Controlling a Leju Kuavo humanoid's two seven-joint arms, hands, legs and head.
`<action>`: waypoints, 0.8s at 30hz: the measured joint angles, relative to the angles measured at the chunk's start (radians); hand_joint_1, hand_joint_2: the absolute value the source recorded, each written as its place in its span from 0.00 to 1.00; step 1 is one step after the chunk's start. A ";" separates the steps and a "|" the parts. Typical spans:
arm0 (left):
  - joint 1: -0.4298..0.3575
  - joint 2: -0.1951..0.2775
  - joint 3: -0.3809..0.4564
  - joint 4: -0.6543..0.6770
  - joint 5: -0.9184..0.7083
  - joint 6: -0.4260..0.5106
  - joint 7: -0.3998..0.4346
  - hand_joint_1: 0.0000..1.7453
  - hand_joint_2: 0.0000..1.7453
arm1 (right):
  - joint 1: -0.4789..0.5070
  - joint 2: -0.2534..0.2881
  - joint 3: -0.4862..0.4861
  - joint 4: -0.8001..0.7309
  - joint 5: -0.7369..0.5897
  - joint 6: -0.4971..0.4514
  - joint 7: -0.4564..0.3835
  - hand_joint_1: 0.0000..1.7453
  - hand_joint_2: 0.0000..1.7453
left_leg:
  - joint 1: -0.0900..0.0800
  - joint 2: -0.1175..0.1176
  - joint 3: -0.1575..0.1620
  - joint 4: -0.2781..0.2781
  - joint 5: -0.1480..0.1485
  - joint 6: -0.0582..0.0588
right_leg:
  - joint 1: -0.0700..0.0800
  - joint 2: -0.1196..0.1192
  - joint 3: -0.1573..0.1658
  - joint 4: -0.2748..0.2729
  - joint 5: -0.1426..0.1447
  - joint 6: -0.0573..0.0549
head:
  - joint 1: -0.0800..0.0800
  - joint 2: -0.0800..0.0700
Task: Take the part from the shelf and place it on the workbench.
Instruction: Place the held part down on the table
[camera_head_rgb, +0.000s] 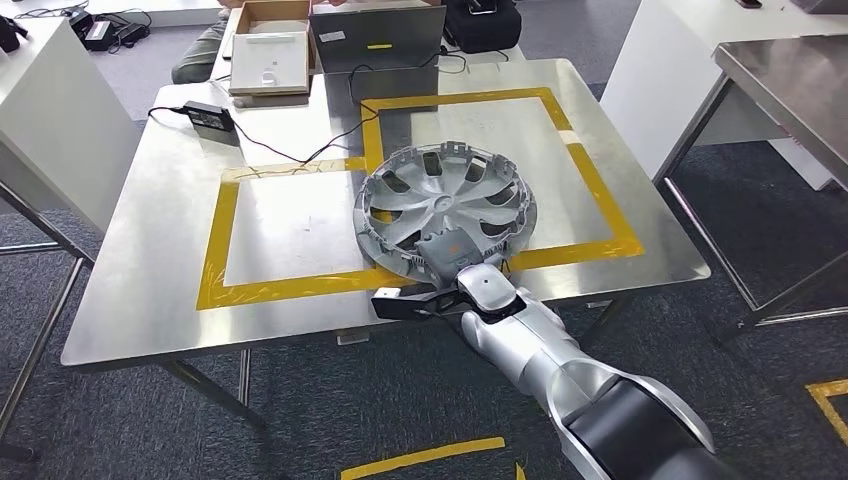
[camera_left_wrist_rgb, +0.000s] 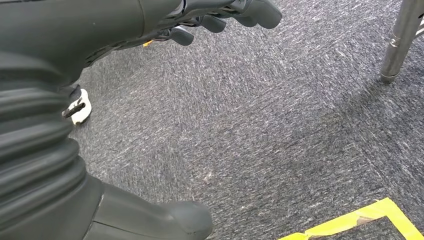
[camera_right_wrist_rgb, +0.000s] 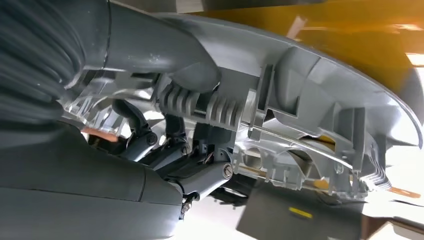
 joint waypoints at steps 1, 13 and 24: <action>0.000 0.000 0.000 0.000 0.000 0.001 -0.001 0.00 1.00 | 0.001 -0.005 -0.006 0.002 -0.004 0.001 0.002 0.00 0.00 | 0.000 0.000 0.000 0.000 0.000 0.000 | 0.000 0.000 0.000 0.000 0.000 0.000 | 0.000 0.000; -0.001 0.001 -0.006 0.000 -0.028 0.008 0.026 0.00 0.00 | 0.002 -0.024 -0.043 0.012 -0.009 -0.010 -0.008 0.00 0.00 | -0.001 0.001 0.000 0.001 -0.001 0.001 | 0.000 0.001 0.001 -0.002 0.001 0.001 | 0.000 0.000; 0.000 0.008 0.003 0.000 0.016 -0.066 0.003 0.00 0.00 | 0.007 -0.021 -0.063 0.012 -0.004 -0.031 -0.027 0.00 0.00 | 0.013 0.008 0.009 -0.024 0.018 0.014 | -0.018 0.002 -0.133 0.268 -0.097 0.032 | 0.003 0.000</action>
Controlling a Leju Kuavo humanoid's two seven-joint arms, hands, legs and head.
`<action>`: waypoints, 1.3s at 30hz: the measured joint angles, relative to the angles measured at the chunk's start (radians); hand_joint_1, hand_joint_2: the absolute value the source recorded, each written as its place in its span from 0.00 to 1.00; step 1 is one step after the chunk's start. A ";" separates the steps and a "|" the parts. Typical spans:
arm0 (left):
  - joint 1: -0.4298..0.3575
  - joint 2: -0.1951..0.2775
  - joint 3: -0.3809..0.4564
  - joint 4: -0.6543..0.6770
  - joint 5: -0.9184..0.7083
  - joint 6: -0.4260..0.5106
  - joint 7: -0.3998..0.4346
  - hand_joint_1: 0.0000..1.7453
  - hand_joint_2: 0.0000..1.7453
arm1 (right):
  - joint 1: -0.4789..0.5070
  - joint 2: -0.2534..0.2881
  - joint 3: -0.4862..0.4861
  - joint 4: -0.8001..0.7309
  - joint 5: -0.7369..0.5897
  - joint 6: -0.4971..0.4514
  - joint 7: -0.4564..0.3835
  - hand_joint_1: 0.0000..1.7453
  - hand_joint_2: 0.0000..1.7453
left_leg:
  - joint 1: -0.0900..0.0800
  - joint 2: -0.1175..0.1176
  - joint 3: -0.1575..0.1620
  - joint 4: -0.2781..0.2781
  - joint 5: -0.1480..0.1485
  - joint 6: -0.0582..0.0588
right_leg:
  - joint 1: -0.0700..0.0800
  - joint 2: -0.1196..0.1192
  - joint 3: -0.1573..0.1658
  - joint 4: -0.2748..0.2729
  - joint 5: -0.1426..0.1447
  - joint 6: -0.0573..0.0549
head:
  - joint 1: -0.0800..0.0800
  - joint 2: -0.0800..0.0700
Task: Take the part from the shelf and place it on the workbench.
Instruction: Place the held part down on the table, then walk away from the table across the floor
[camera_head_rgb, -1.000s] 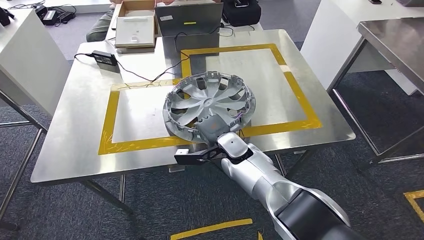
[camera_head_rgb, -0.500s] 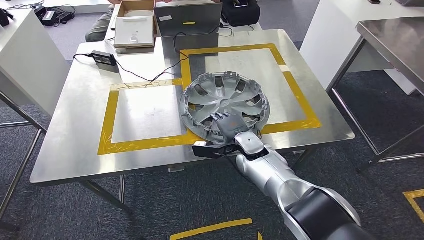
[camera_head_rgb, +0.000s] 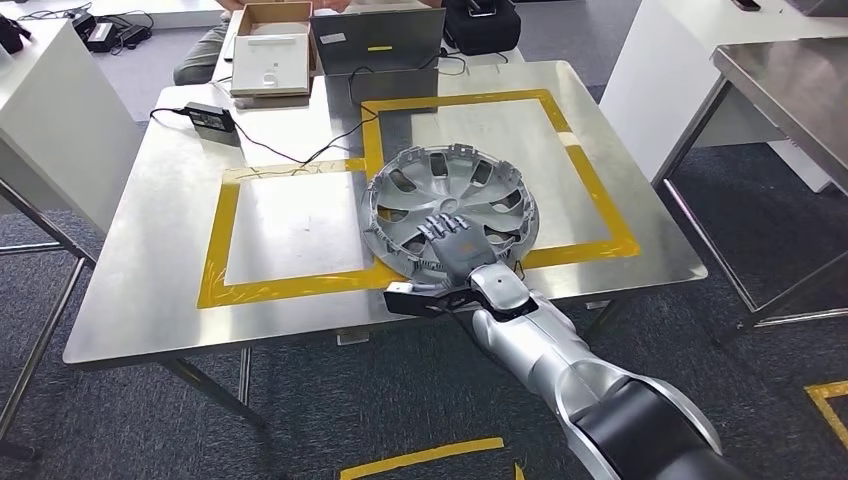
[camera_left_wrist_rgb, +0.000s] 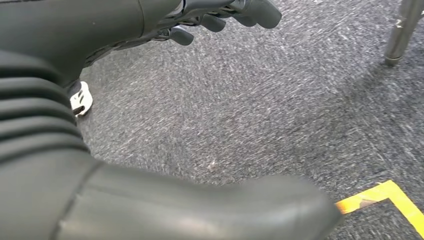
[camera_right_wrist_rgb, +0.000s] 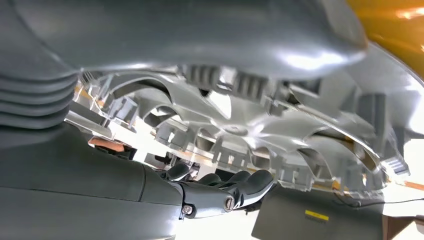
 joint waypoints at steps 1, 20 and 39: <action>0.001 0.000 0.000 0.000 0.000 0.001 0.003 0.00 0.00 | 0.001 -0.001 -0.002 0.000 0.000 -0.001 -0.002 0.00 0.00 | 0.003 0.000 -0.002 0.004 -0.001 -0.004 | -0.004 -0.001 0.021 -0.048 0.036 0.003 | 0.000 0.000; 0.002 0.011 0.008 0.001 -0.002 0.000 0.002 0.00 0.00 | 0.009 -0.002 -0.024 0.000 -0.007 -0.010 -0.010 0.00 0.00 | -0.004 -0.006 0.077 0.030 -0.090 -0.045 | 0.009 0.005 0.021 -0.237 0.189 -0.054 | -0.004 0.000; -0.003 0.013 0.010 0.002 -0.020 -0.013 0.005 0.00 0.00 | -0.003 -0.005 -0.068 -0.011 -0.018 -0.094 -0.059 0.00 0.00 | -0.003 0.002 -0.065 0.019 0.051 -0.046 | 0.016 0.003 0.129 -0.254 0.101 -0.059 | 0.002 0.000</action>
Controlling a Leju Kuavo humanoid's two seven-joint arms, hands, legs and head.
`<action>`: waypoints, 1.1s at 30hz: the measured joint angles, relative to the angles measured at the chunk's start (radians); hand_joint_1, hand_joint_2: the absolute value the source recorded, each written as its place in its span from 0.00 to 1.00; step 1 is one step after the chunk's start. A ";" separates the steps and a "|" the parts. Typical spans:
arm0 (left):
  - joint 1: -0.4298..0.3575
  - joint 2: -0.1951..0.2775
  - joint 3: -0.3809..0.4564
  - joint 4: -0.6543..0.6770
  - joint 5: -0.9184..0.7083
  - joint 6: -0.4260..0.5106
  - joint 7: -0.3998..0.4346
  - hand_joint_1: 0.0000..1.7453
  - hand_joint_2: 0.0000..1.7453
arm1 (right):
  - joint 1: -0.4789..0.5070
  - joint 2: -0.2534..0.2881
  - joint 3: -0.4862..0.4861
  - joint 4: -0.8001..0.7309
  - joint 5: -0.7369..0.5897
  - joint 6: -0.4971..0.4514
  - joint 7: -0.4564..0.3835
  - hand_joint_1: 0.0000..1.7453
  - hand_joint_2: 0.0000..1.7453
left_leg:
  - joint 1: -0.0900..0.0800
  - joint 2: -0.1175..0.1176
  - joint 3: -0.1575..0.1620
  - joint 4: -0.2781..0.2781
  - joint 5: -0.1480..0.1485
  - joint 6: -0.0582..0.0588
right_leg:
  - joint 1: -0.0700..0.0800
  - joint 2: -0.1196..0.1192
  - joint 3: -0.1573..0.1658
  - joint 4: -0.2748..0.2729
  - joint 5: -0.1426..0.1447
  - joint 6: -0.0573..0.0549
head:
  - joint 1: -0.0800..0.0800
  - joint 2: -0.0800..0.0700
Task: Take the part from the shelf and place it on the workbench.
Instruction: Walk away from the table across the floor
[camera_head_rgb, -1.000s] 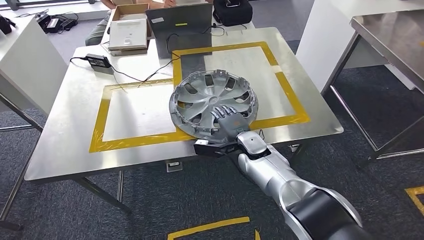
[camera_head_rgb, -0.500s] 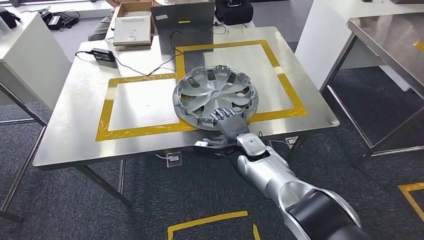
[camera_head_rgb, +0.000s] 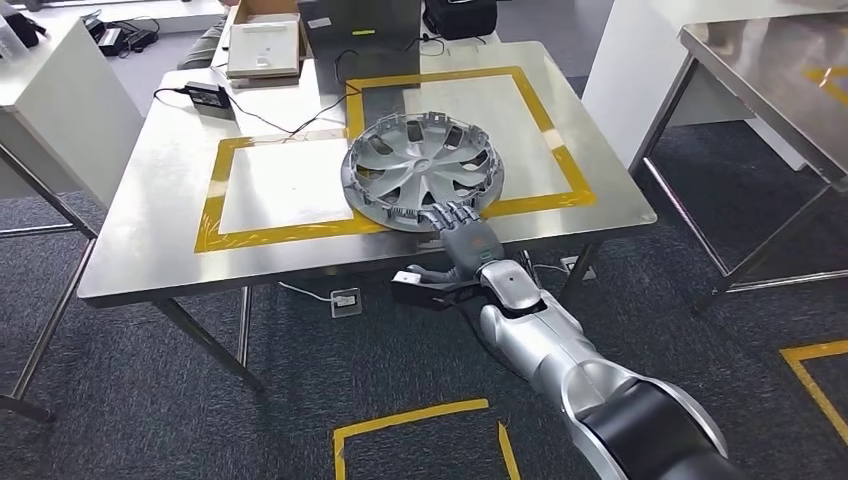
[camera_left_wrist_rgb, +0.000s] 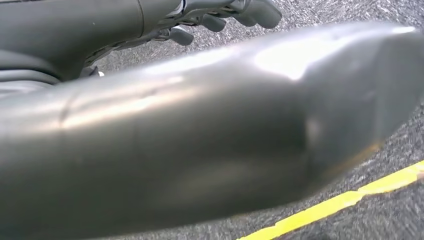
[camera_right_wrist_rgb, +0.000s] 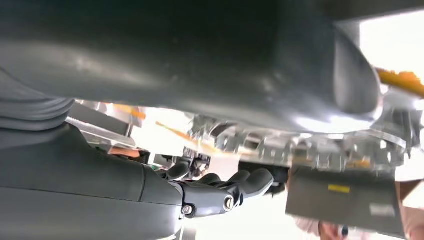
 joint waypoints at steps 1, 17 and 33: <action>0.001 0.000 0.000 0.000 0.000 -0.001 0.000 0.00 0.00 | -0.005 0.001 -0.004 -0.002 -0.001 -0.003 -0.003 0.00 0.00 | 0.000 -0.002 -0.009 0.015 -0.022 -0.006 | -0.003 -0.001 -0.009 -0.003 0.012 -0.007 | -0.001 0.000; -0.005 0.006 0.000 0.001 0.005 -0.006 -0.002 0.00 0.00 | -0.043 0.013 -0.050 -0.074 0.019 -0.082 -0.066 0.00 0.00 | 0.001 -0.002 0.128 -0.011 -0.115 0.037 | -0.006 -0.002 -0.163 0.045 0.084 0.039 | -0.006 0.000; 0.002 0.008 0.002 0.003 0.012 -0.006 0.006 0.00 0.00 | -0.054 0.023 -0.055 -0.117 0.036 -0.091 -0.079 0.00 0.00 | -0.001 -0.005 -0.033 0.066 -0.077 -0.006 | -0.004 -0.008 -0.022 -0.018 0.039 -0.013 | -0.004 0.000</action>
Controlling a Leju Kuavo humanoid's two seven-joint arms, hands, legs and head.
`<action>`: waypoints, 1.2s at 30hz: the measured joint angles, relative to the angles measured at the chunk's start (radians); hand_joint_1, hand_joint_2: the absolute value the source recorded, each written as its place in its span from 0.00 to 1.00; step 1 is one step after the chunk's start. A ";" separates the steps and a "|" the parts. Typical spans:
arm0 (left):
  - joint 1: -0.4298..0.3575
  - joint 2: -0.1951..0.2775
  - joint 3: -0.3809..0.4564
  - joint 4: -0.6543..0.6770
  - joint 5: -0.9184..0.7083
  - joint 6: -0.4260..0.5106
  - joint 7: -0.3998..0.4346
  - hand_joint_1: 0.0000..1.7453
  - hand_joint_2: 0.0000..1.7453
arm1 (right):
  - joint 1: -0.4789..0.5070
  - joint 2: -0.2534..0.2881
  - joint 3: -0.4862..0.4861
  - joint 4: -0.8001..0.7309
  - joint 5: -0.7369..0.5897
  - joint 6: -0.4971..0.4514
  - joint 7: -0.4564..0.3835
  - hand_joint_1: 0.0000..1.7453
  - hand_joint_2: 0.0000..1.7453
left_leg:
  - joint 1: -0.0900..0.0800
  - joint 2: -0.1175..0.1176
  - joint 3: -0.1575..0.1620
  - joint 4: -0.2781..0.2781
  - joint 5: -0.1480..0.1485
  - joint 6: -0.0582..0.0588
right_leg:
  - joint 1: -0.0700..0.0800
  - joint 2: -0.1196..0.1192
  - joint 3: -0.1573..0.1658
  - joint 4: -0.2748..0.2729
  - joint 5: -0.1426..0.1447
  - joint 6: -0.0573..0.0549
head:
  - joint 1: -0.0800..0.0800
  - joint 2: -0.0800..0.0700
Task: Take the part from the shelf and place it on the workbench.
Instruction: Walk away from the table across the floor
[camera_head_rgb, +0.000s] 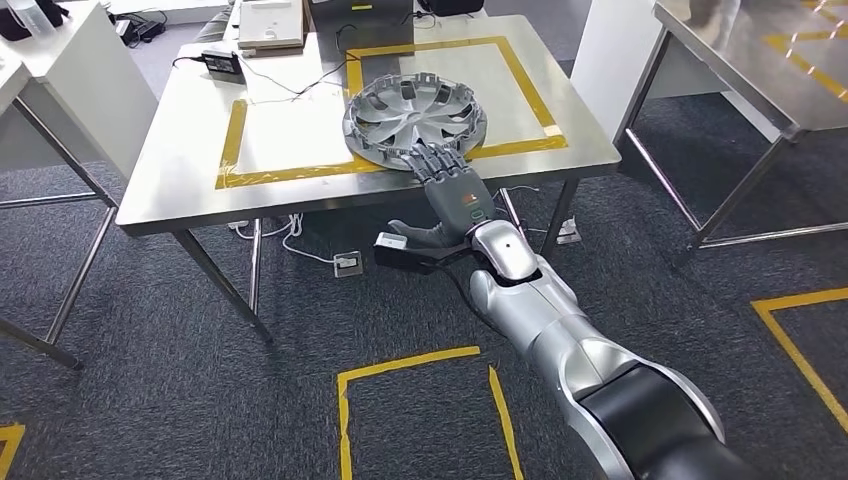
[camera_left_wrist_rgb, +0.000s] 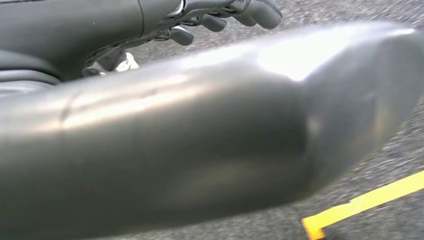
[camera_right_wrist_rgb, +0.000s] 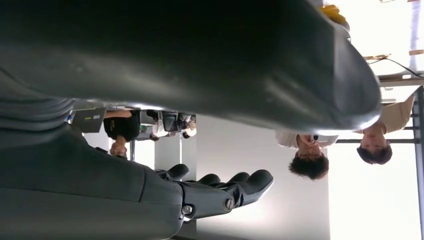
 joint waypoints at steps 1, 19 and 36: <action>0.001 0.000 0.000 0.000 0.000 0.000 0.000 0.00 0.00 | 0.001 0.001 0.000 0.000 0.001 0.000 0.000 0.00 0.00 | 0.001 0.000 -0.015 0.059 -0.053 -0.005 | -0.001 0.001 -0.015 0.000 0.013 -0.003 | -0.002 0.000; -0.001 0.003 0.000 0.000 -0.001 0.000 0.003 0.00 0.00 | 0.007 0.000 -0.001 -0.008 0.004 0.001 -0.002 0.00 0.00 | -0.006 0.002 0.091 -0.068 0.013 0.055 | -0.005 0.003 -0.196 0.305 -0.092 0.063 | 0.000 0.000; 0.039 0.015 -0.039 0.000 0.049 0.057 0.036 0.00 0.00 | 0.080 0.005 -0.038 -0.015 -0.095 0.056 -0.001 0.00 1.00 | 0.004 0.001 -0.028 0.202 -0.059 -0.017 | 0.003 0.000 -0.031 -0.013 0.031 -0.003 | -0.001 0.000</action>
